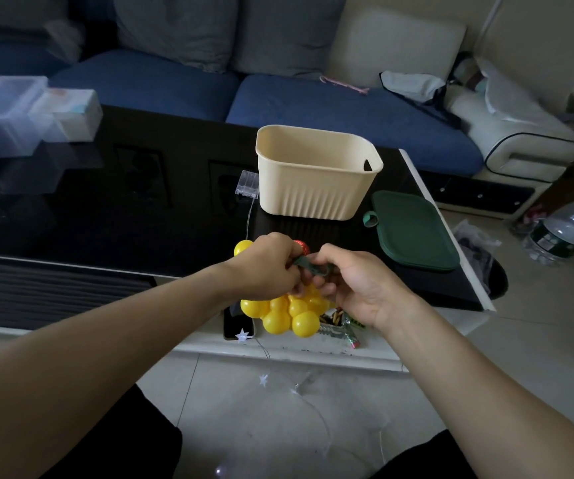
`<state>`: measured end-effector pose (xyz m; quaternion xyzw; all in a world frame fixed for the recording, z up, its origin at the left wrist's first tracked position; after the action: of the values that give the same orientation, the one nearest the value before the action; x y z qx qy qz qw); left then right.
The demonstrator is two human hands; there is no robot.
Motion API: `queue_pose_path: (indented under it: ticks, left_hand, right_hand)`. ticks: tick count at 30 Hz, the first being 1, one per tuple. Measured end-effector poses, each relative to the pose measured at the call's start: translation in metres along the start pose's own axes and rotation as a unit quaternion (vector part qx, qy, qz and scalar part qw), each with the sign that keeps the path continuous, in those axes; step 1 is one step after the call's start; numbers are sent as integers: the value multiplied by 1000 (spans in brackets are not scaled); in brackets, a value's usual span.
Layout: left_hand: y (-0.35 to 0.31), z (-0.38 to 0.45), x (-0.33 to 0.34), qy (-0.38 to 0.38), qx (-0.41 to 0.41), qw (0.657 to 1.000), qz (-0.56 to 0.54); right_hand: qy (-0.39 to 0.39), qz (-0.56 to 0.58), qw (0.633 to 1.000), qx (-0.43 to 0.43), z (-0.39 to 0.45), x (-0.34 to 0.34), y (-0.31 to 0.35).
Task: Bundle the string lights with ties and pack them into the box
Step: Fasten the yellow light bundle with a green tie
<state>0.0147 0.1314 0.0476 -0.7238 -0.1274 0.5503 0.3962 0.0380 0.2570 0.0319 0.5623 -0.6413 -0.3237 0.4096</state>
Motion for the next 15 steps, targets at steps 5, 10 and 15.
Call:
queue_pose_path:
  ticks: [5, 10, 15]
  left_hand:
    - [-4, -1, 0, -7, 11, 1000, 10]
    - [-7, 0, 1, -1, 19, 1000, -2]
    - [-10, 2, 3, 11, 22, 999, -23]
  right_hand:
    - [3, 21, 1000, 3, -1, 1, 1]
    - [6, 39, 999, 1, -7, 0, 5]
    - [23, 57, 998, 0, -8, -2, 9]
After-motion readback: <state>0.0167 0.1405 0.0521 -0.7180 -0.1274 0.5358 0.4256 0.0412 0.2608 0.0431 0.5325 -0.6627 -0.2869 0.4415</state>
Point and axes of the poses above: each hand's wrist, its own z-axis towards the middle knuckle, its own x-axis out of the palm, y = z × x, the point moved 6 cm from there along z, towards the middle knuckle
